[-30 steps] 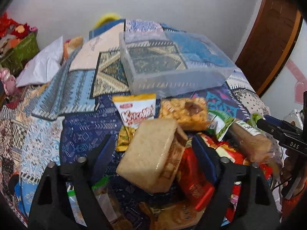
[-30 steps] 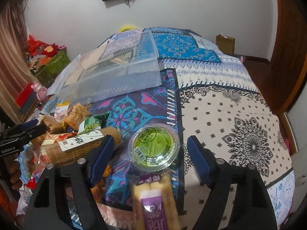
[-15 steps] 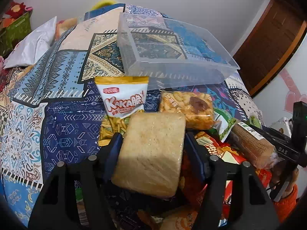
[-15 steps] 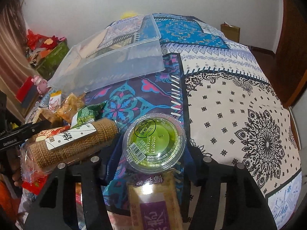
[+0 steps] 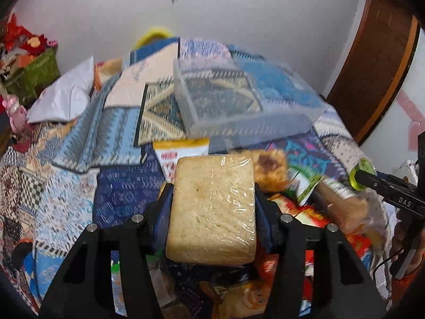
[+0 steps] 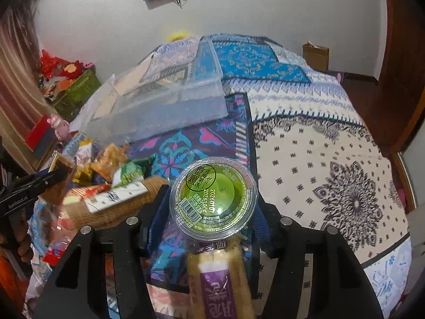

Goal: Organize snacks
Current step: 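Grasp the wrapped bread loaf with the left tool while the right tool grasps the green jelly cup, then lower the bread loaf into the clear box with the left tool while the right drops the jelly cup, then grasp the red snack bag with the left tool while the right tool grasps the purple wafer roll, then place the red bag into the clear box with the left tool while the right places the wafer roll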

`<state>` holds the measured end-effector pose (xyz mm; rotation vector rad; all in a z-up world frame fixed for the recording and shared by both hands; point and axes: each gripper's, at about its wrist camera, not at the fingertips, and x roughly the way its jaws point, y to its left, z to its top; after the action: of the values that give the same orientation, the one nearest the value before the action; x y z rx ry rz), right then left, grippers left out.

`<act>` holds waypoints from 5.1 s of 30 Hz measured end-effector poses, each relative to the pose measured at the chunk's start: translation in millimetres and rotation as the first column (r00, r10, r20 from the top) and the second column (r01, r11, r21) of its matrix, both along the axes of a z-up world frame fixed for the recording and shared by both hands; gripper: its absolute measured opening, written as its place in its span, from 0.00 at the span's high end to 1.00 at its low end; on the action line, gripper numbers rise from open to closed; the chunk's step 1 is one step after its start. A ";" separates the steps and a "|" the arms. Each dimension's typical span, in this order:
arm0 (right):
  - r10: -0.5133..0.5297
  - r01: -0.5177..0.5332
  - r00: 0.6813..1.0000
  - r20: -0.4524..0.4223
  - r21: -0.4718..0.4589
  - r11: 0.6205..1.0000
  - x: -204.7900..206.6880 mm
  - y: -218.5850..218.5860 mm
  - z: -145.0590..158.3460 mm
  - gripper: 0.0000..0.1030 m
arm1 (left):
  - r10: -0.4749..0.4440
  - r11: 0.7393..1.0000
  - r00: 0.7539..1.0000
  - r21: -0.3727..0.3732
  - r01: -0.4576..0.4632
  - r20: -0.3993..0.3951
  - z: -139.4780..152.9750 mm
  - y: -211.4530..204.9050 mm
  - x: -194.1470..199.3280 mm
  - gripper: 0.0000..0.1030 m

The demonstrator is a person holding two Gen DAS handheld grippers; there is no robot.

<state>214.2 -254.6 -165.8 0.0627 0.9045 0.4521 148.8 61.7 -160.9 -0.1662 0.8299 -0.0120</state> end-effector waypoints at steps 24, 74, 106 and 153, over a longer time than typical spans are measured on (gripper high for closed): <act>0.043 -0.060 0.978 0.204 0.080 0.995 70.9 62.8 82.8 0.48 | 0.013 0.999 0.986 -0.041 -0.006 0.168 85.8 4.5 91.9 0.47; 0.102 -0.097 0.990 0.096 -0.052 0.994 68.2 71.1 79.9 0.32 | -0.028 0.999 0.999 0.031 0.029 -0.043 54.8 -5.4 98.3 0.46; 0.095 -0.107 0.992 -0.086 -0.137 0.985 -59.0 -9.8 -30.7 0.38 | -0.067 0.997 0.962 -0.059 0.053 -0.266 -33.8 -62.3 31.0 0.33; 0.117 -0.120 0.980 0.161 0.010 0.993 21.5 48.1 62.5 0.59 | 0.027 0.998 0.999 -0.061 -0.025 0.045 60.5 -19.5 38.9 0.39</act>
<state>235.6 -206.5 -103.3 -0.0095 0.7481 0.5694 187.7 42.2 -100.4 -0.2328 0.7824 -0.0163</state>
